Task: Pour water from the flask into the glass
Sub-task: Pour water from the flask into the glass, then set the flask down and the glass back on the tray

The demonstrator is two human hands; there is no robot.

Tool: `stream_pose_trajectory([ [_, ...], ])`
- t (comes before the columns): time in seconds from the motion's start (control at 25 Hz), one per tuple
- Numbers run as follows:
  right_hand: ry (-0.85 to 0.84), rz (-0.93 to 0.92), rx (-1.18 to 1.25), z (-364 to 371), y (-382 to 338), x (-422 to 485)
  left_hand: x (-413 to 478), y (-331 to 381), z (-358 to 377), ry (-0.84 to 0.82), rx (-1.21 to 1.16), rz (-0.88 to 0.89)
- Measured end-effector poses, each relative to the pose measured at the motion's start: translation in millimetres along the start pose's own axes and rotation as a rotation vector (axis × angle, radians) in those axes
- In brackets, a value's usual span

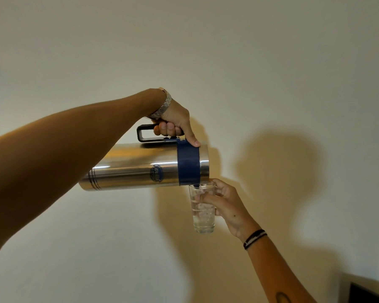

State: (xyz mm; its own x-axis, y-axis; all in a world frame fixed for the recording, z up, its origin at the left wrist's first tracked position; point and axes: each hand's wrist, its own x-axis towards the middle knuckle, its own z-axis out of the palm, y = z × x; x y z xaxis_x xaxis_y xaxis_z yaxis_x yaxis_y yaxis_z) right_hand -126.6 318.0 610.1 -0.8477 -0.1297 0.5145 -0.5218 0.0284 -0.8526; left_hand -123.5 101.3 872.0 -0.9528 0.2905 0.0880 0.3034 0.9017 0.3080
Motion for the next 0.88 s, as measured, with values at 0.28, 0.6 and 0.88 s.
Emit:
stream_pose_trajectory([
  [0.28,0.035,-0.003,0.083,5,1,8,-9,-71,23,-0.129,-0.41,0.052],
  [0.6,0.095,0.03,0.08,13,-19,32,-24,-172,125,0.304,-1.216,0.084],
  [0.88,0.129,0.064,0.091,-12,-44,50,-25,-179,140,0.532,-1.434,0.076],
])
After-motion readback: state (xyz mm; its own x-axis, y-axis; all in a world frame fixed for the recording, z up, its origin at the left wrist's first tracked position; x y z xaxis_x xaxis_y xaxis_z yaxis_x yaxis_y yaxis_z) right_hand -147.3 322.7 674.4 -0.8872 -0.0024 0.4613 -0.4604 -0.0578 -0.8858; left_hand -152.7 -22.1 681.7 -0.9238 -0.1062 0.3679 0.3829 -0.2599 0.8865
